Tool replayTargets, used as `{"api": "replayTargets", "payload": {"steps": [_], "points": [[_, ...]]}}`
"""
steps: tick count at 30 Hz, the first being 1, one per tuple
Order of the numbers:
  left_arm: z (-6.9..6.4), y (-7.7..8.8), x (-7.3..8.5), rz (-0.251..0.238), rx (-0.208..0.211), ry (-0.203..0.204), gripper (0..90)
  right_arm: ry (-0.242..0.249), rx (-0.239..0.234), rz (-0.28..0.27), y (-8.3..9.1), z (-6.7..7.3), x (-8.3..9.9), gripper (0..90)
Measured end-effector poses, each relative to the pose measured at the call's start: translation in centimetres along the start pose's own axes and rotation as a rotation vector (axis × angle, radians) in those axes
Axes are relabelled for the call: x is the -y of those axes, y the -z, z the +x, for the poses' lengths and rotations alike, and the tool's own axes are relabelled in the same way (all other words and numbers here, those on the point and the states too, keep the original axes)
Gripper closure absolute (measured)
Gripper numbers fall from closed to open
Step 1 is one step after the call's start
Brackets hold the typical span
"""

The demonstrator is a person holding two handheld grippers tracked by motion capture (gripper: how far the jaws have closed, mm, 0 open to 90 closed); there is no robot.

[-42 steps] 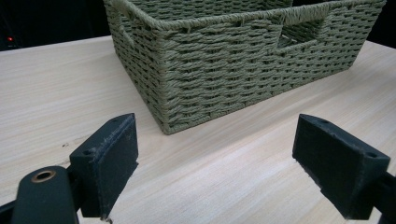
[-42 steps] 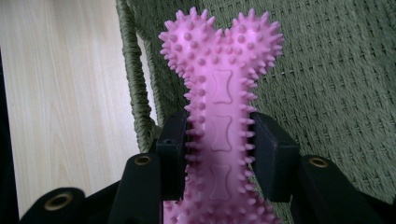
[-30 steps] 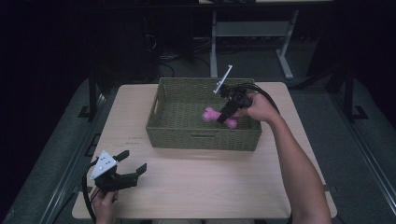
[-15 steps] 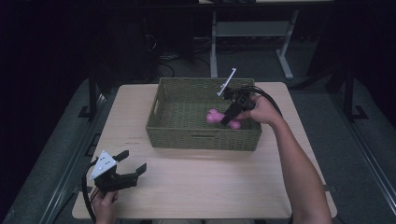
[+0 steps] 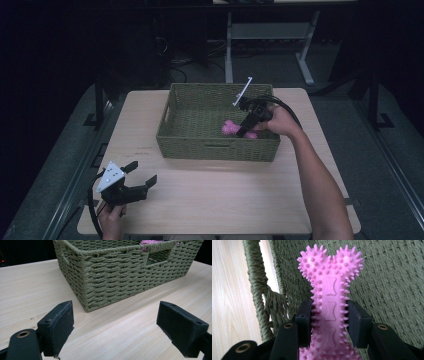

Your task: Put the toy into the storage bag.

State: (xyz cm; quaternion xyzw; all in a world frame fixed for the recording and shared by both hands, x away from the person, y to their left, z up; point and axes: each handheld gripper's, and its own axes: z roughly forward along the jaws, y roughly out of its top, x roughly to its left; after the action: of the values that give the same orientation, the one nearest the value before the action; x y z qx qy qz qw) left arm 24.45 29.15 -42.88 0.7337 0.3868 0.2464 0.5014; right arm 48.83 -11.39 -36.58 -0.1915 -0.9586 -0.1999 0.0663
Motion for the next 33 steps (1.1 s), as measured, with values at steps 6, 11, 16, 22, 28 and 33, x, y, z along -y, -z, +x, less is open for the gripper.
{"api": "replayTargets", "payload": {"steps": [6, 11, 16, 22, 28, 33], "points": [[0.0, 0.0, 0.0, -0.001, 0.0, 0.003, 13.9, 0.002, -0.004, 0.01, -0.5, 0.0, -0.2, 58.1], [0.1, 0.0, 0.0, 0.0, 0.0, 0.006, 13.9, -0.002, -0.002, 0.015, -0.6, -0.1, -0.1, 58.1], [0.1, 0.0, 0.0, 0.0, -0.001, 0.006, 13.8, -0.007, -0.003, 0.023, -0.9, -0.2, 0.0, 58.0], [0.1, 0.0, 0.0, 0.001, -0.001, 0.005, 13.8, -0.014, -0.005, 0.027, -1.3, -0.3, 0.2, 57.9], [0.1, 0.0, 0.0, 0.001, 0.001, 0.005, 13.8, -0.014, -0.012, 0.025, -1.5, -0.3, 0.1, 57.7], [0.1, 0.0, 0.0, -0.002, -0.001, 0.008, 13.9, -0.024, -0.023, 0.01, -1.5, -0.4, -0.1, 55.2]]}}
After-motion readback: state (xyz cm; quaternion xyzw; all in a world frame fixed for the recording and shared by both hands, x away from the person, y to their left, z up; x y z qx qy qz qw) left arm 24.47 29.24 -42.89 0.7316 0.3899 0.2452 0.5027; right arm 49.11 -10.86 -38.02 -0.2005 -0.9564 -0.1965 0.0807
